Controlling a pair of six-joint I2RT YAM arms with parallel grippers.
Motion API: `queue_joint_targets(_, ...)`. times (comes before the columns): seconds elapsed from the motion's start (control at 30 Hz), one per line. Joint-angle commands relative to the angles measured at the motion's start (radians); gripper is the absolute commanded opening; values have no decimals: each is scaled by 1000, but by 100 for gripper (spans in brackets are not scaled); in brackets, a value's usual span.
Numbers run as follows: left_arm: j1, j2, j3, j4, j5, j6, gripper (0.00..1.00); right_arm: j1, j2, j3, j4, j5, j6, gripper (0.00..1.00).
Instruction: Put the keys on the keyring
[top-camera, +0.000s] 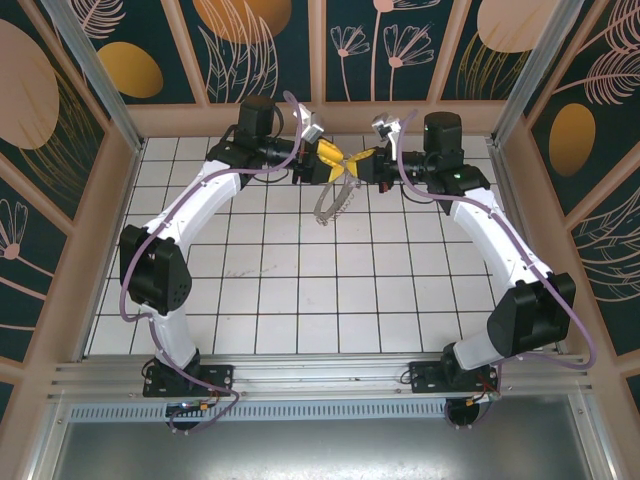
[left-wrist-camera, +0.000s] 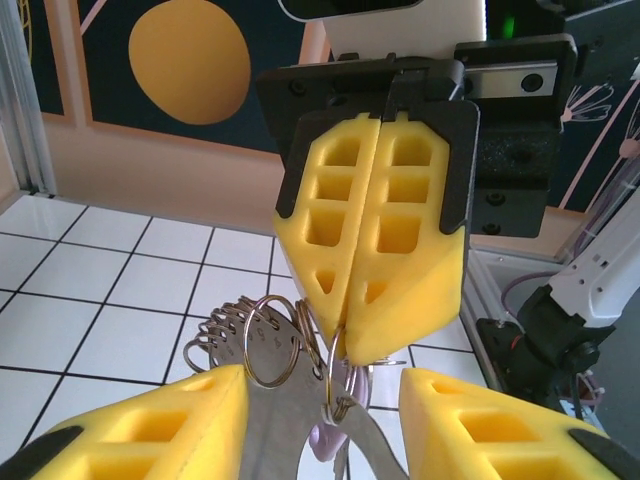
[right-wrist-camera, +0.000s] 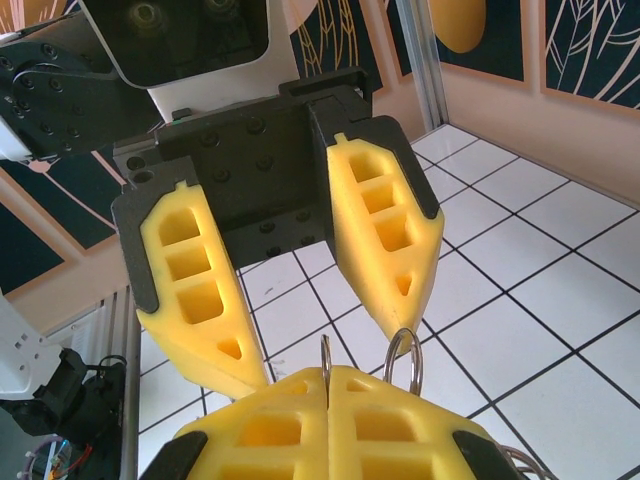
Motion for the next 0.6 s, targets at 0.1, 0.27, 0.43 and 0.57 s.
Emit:
queue_joint_targets(0.1,3,24,18,28,67,-19,43,8,8,22,64,-32,1,0)
queue_joint_targets(0.27,3,29,13,48,81,-35,30,8,13,20,68,-32,3,0)
queue_joint_targets(0.43,1,30,12,58,86,-41,12,8,12,17,70,-31,3,0)
queue_joint_targets(0.57,2,30,11,61,84,-47,25,8,12,16,72,-28,3,0)
